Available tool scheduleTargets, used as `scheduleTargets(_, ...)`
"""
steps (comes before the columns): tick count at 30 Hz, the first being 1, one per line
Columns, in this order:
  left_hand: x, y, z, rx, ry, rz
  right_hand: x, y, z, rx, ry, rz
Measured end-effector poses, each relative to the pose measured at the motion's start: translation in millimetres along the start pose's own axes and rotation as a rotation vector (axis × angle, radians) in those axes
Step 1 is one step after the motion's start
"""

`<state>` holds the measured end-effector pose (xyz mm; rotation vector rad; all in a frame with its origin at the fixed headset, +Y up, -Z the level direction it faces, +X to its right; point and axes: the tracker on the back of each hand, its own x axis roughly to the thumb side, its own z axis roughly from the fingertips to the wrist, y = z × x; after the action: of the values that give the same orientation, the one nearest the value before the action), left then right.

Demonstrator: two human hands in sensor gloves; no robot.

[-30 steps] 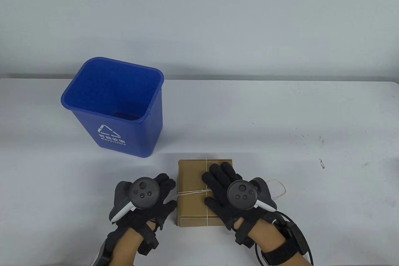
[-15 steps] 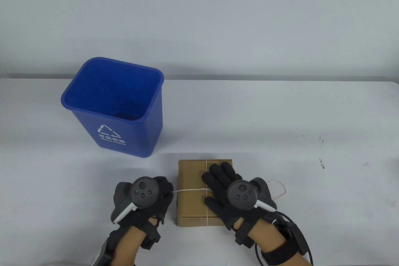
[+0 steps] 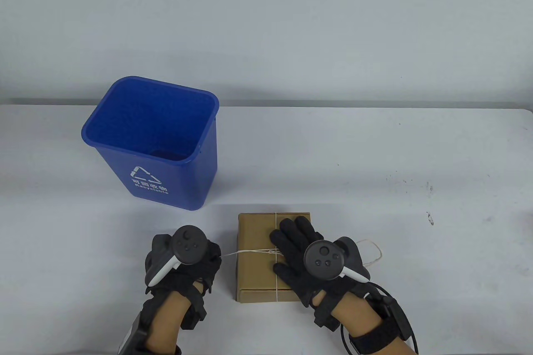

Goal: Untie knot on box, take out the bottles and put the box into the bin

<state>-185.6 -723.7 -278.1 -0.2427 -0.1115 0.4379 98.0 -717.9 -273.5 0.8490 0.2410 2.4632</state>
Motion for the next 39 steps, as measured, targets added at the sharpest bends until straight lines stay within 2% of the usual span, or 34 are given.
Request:
scheduleTargets(11, -8, 6, 1, 0.006, 0.054, -0.011, 0, 0, 0, 0.0, -0.001, -0.001)
scheduleTargets(27, -35, 11, -3, -0.016, 0.197, -0.002, -1, 0, 0, 0.001, -0.001, -0.006)
scheduleTargets(34, -52, 16, -2, 0.028, 0.288, 0.009, -1, 0, 0, 0.005, -0.003, -0.006)
scheduleTargets(39, -64, 16, -3, 0.013, 0.385, -0.002, -1, 0, 0, 0.006, -0.003, -0.008)
